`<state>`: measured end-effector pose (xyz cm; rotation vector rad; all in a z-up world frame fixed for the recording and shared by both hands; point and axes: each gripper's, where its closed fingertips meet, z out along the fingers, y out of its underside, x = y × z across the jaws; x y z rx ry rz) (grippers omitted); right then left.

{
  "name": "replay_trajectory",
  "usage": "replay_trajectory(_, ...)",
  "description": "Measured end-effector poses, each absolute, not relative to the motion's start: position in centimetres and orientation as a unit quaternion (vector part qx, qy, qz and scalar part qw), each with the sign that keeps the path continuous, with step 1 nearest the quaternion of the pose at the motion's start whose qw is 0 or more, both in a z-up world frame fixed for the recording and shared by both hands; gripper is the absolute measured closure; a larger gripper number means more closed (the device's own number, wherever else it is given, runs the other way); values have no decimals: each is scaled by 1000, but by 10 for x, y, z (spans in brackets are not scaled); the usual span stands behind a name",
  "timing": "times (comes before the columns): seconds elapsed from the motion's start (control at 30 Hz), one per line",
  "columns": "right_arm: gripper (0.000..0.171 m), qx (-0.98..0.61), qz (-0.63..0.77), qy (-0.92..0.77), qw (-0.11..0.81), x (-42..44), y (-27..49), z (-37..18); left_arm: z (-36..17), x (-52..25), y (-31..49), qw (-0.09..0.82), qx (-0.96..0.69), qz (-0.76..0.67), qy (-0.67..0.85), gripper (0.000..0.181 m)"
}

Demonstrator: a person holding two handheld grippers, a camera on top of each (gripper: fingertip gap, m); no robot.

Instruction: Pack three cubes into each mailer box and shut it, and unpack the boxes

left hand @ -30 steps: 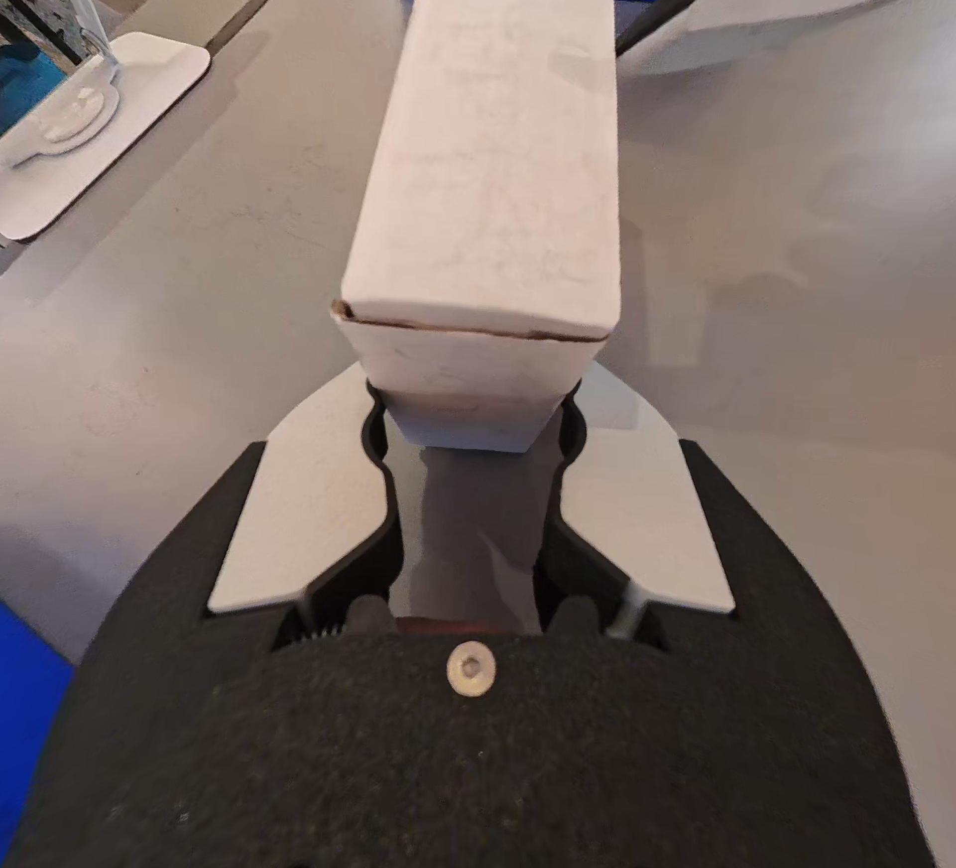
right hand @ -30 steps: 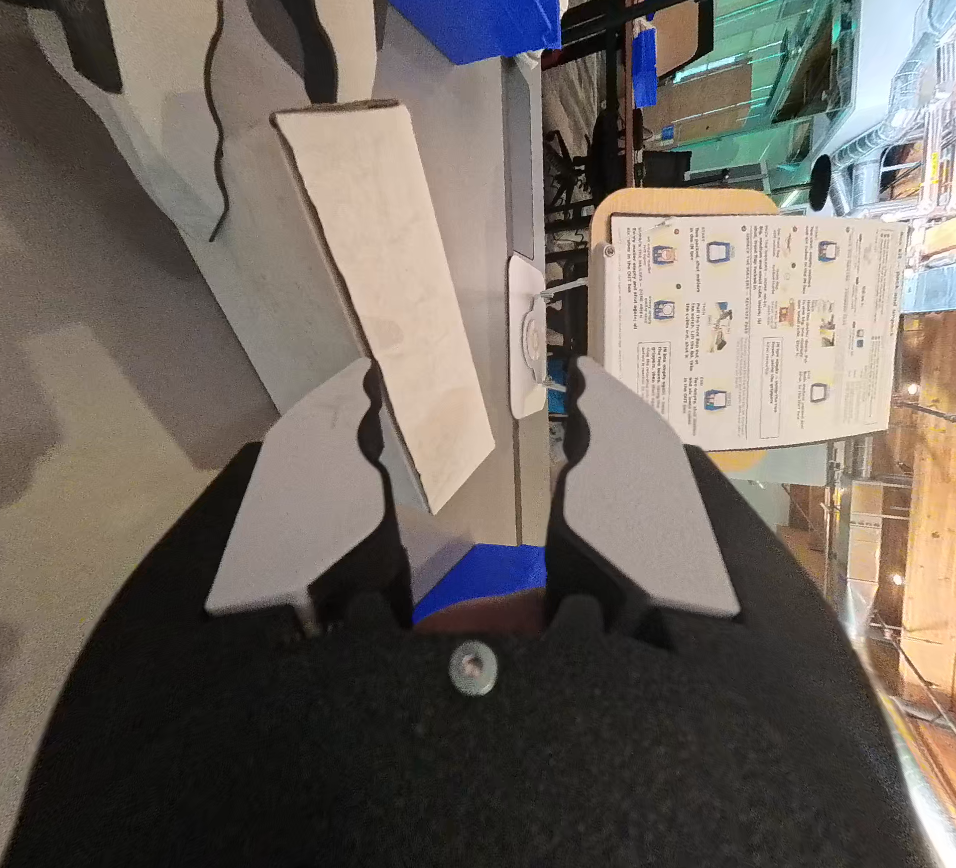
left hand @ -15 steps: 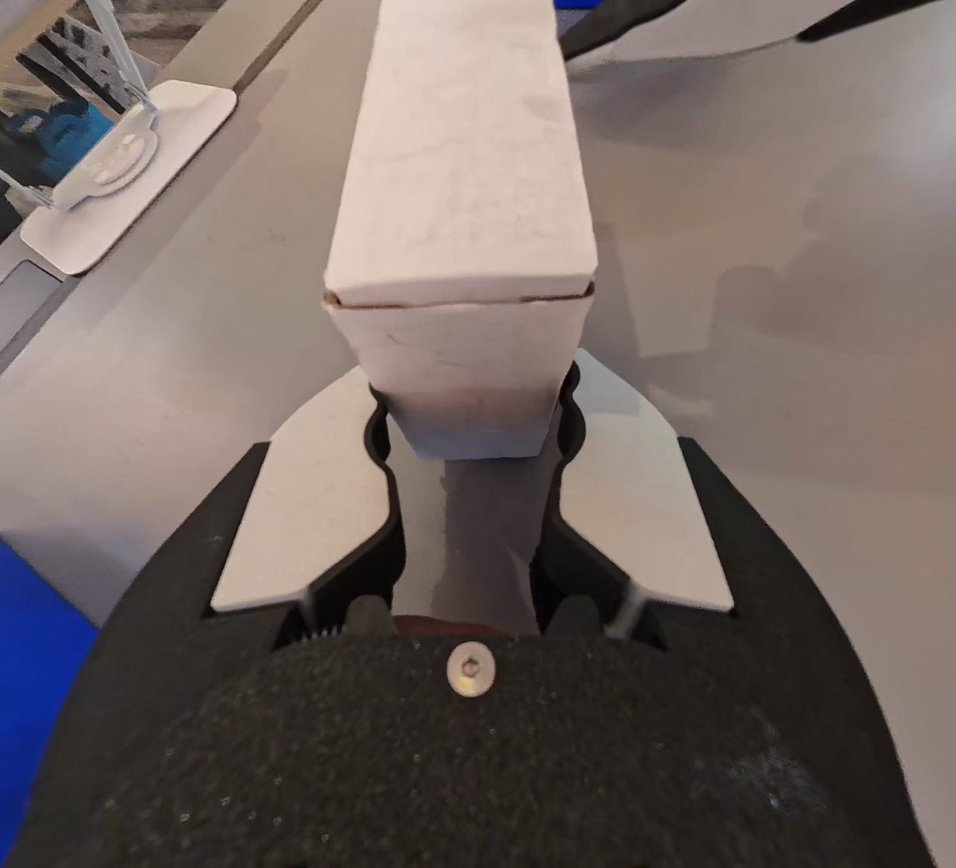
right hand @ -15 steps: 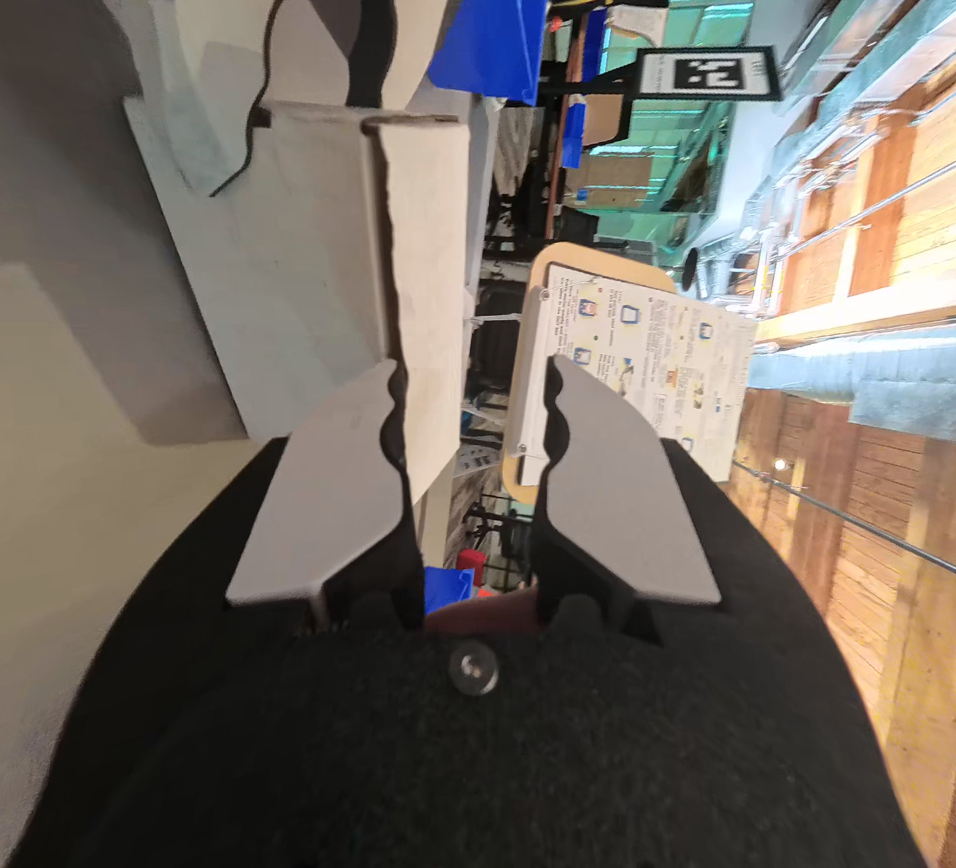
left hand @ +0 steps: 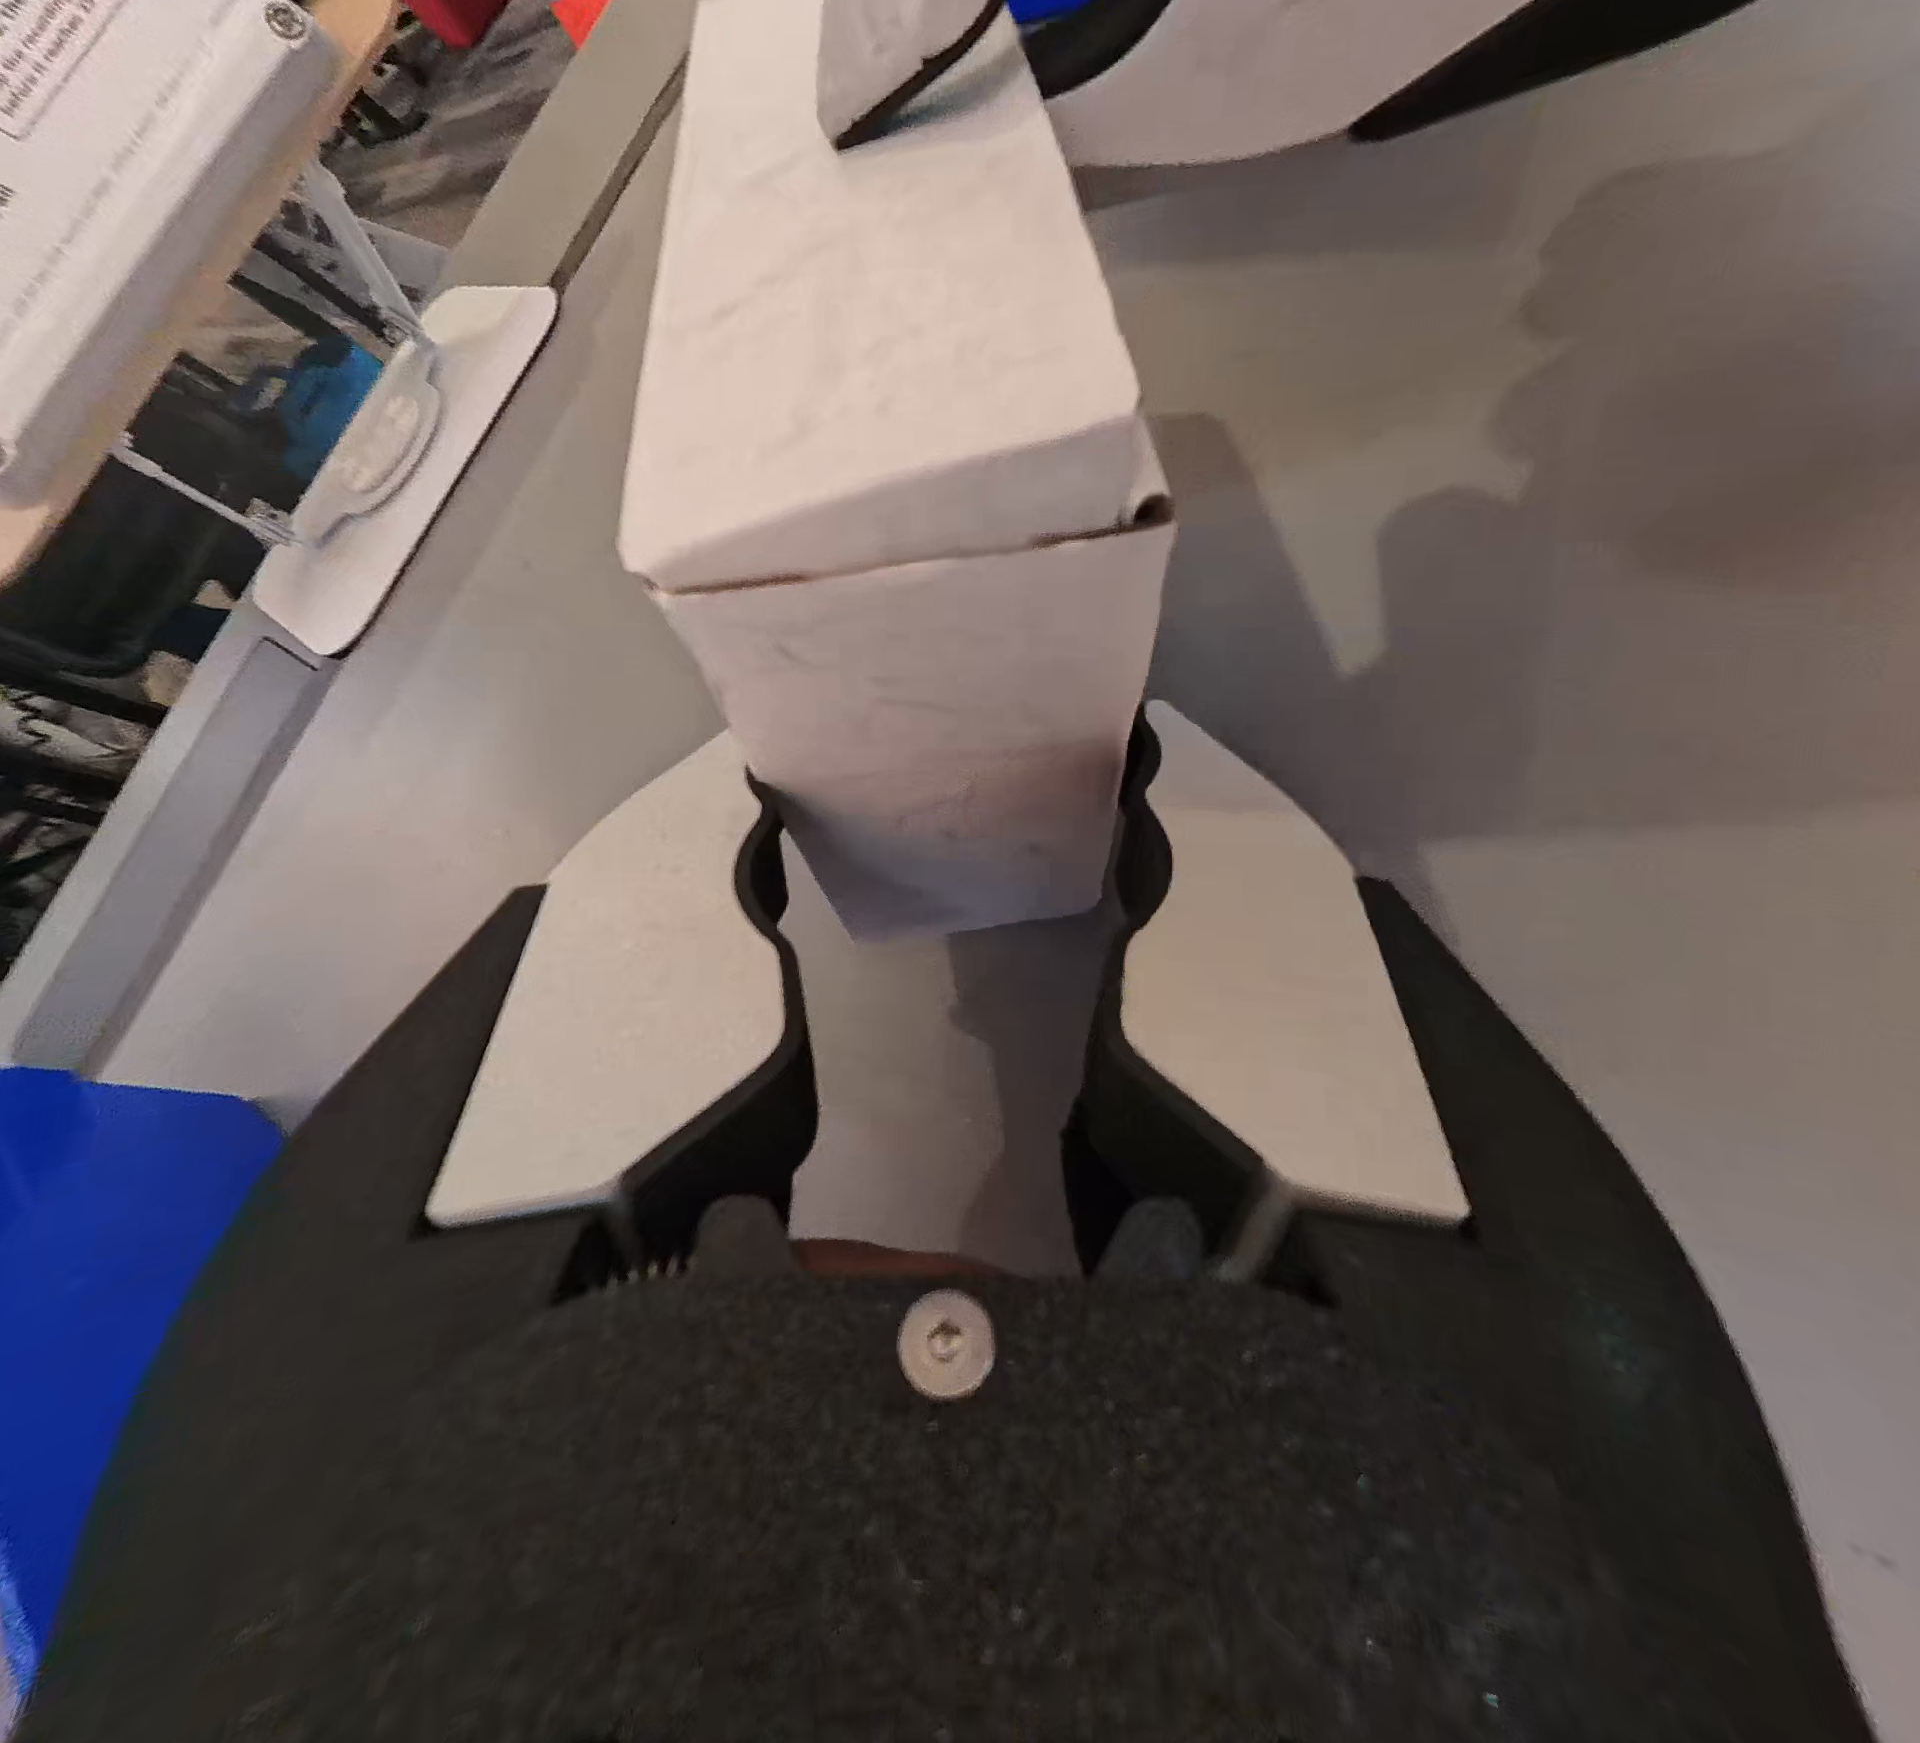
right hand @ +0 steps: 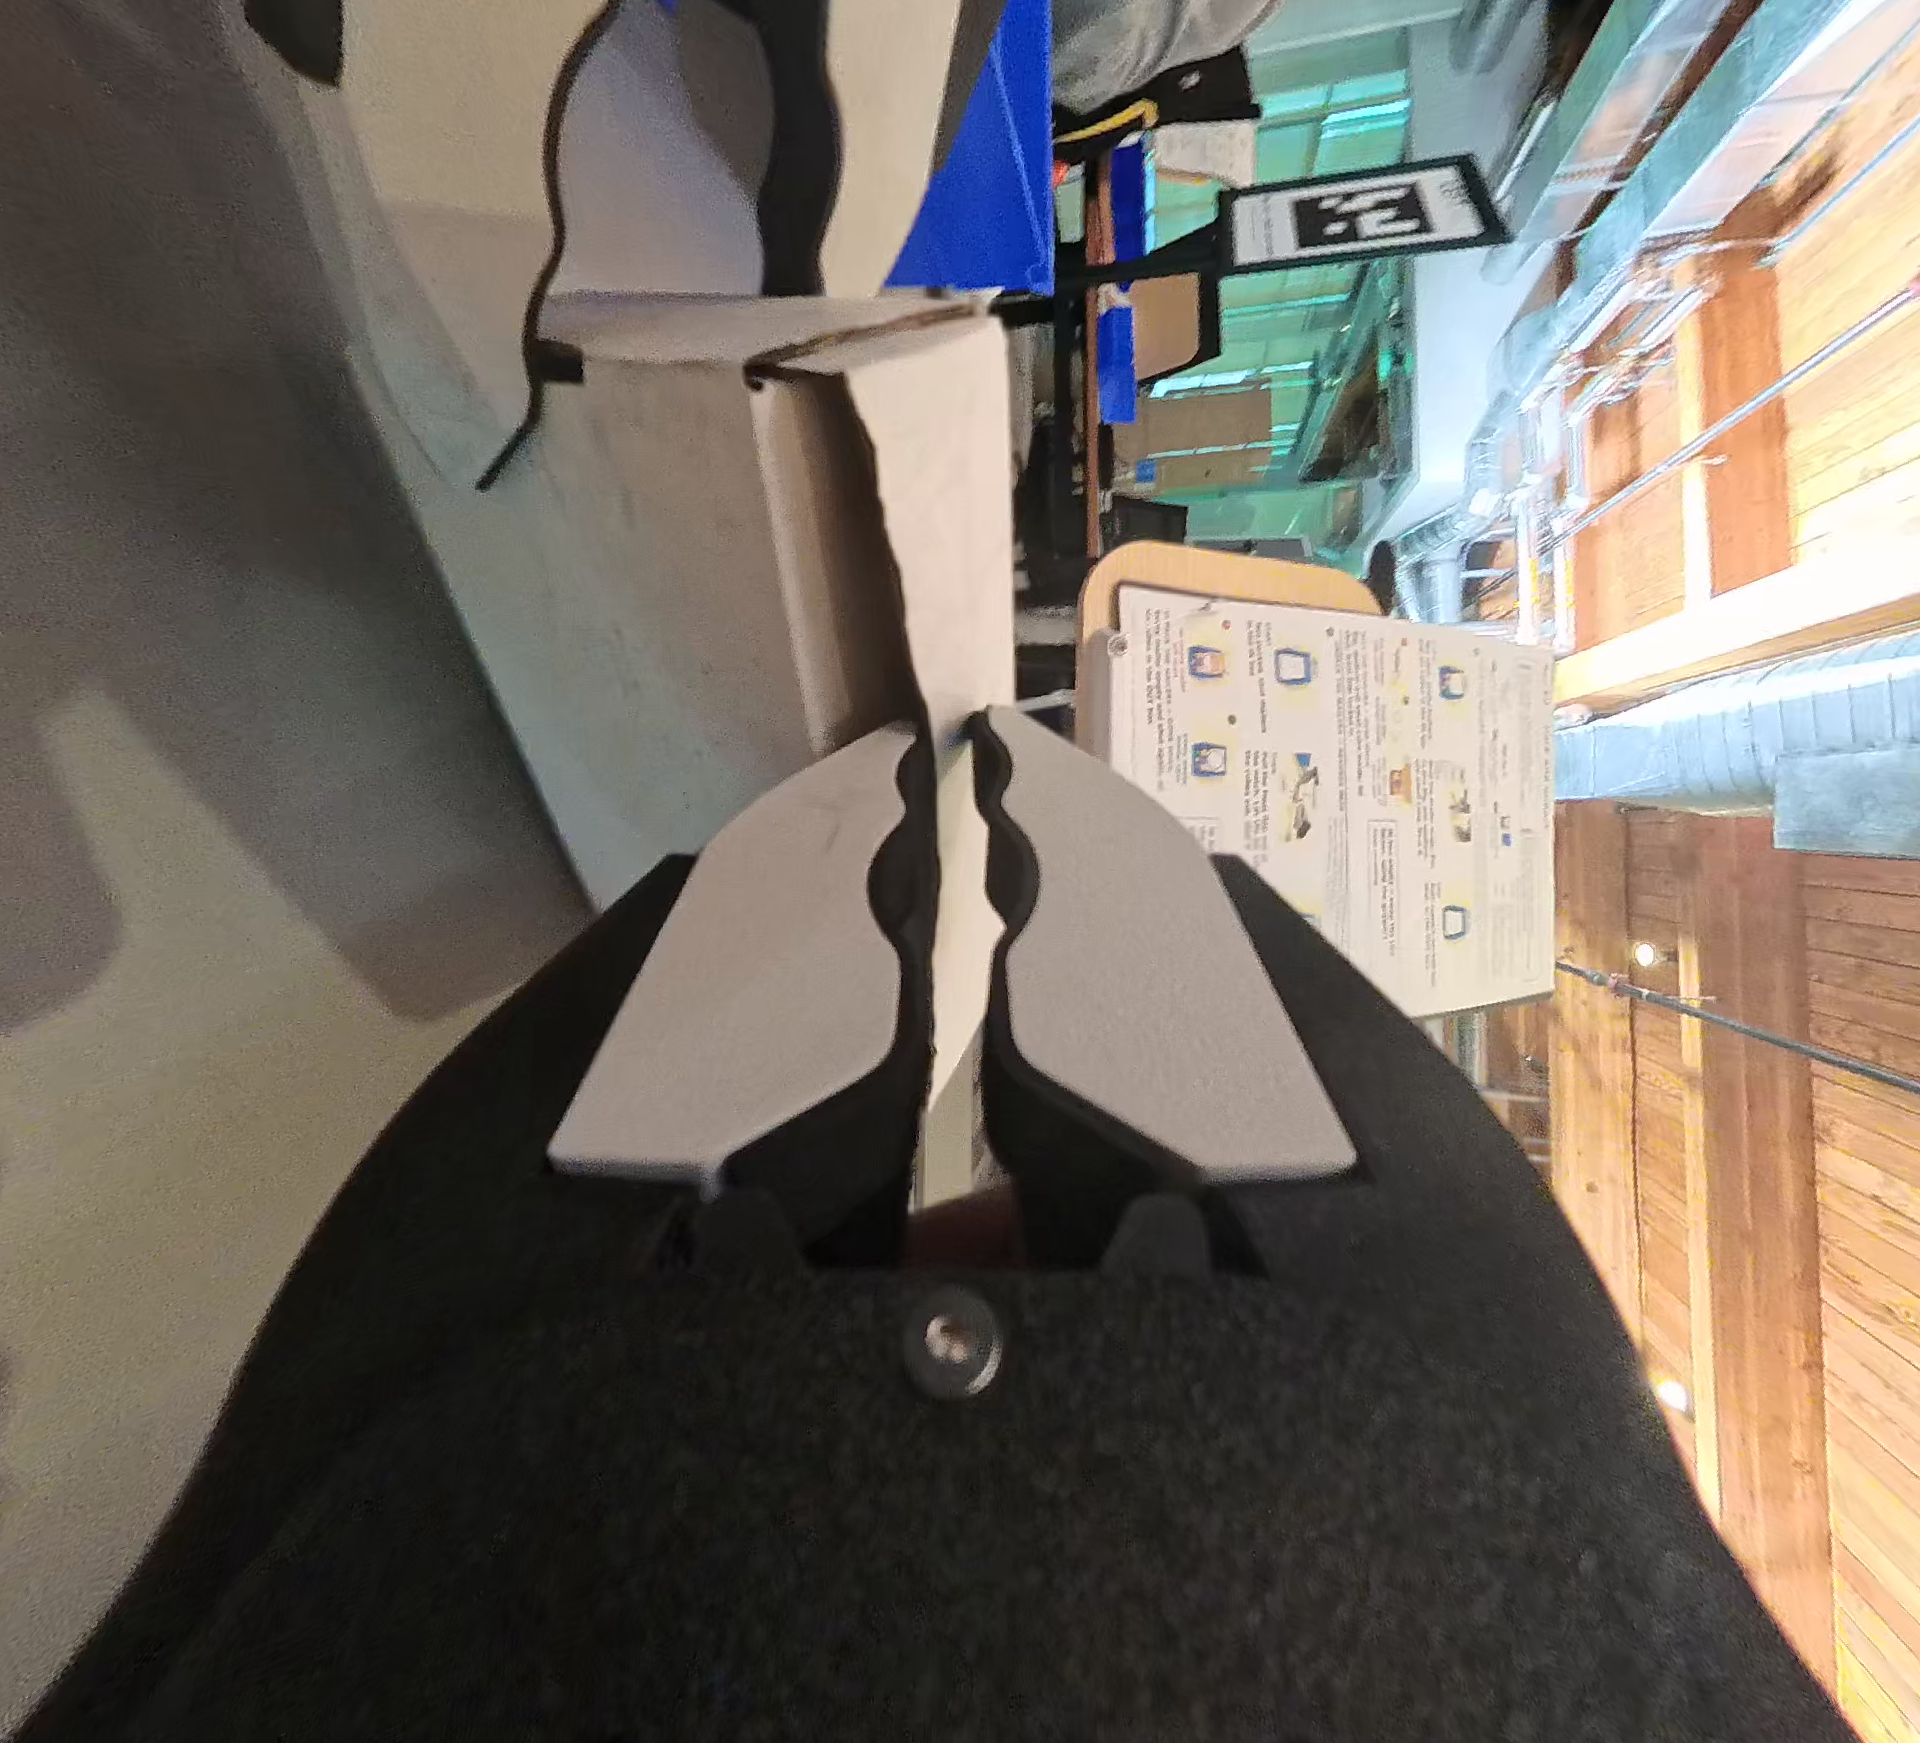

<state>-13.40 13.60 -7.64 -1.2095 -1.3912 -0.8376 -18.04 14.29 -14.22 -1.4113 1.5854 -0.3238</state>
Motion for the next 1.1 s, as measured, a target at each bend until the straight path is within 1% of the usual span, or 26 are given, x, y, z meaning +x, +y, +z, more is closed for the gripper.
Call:
replay_trajectory(0.1, 164, -528, -371, -578, 499, -134, 141, -81, -148, -181, 153, 484, -594, -109, 633, 119)
replay_trajectory(0.17, 166, -552, -379, -547, 503, -132, 146, -81, -149, -181, 158, 491, -622, -118, 599, 118)
replay_trajectory(0.23, 166, -578, -376, -500, 524, -130, 150, -78, -151, -191, 163, 480, -680, -115, 542, 124)
replay_trajectory(0.27, 166, -583, -378, -488, 528, -131, 151, -78, -153, -198, 160, 464, -718, -131, 502, 123)
replay_trajectory(0.33, 167, -585, -385, -478, 530, -136, 150, -81, -155, -201, 135, 417, -759, -232, 444, 116)
replay_trajectory(0.37, 167, -588, -391, -467, 532, -137, 150, -81, -151, -201, 124, 402, -766, -275, 419, 118)
replay_trajectory(0.43, 167, -595, -394, -449, 538, -139, 149, -81, -136, -199, 117, 401, -768, -322, 382, 119)
replay_trajectory(0.53, 166, -601, -397, -432, 542, -142, 146, -82, -114, -195, 116, 408, -761, -378, 333, 126)
replay_trajectory(0.63, 166, -598, -399, -429, 547, -148, 139, -83, -114, -195, 121, 400, -774, -395, 291, 132)
replay_trajectory(0.7, 166, -597, -400, -430, 547, -150, 136, -83, -115, -195, 126, 408, -776, -394, 277, 138)
replay_trajectory(0.93, 165, -608, -374, -438, 546, -147, 132, -85, -119, -192, 122, 438, -767, -350, 310, 141)
replay_trajectory(1.0, 166, -628, -350, -429, 547, -145, 131, -83, -123, -192, 121, 446, -764, -325, 333, 148)
replay_trajectory(1.03, 166, -636, -341, -422, 549, -143, 130, -80, -126, -192, 120, 446, -767, -315, 335, 158)
replay_trajectory(1.1, 166, -656, -324, -419, 538, -140, 128, -80, -127, -189, 117, 443, -768, -322, 332, 160)
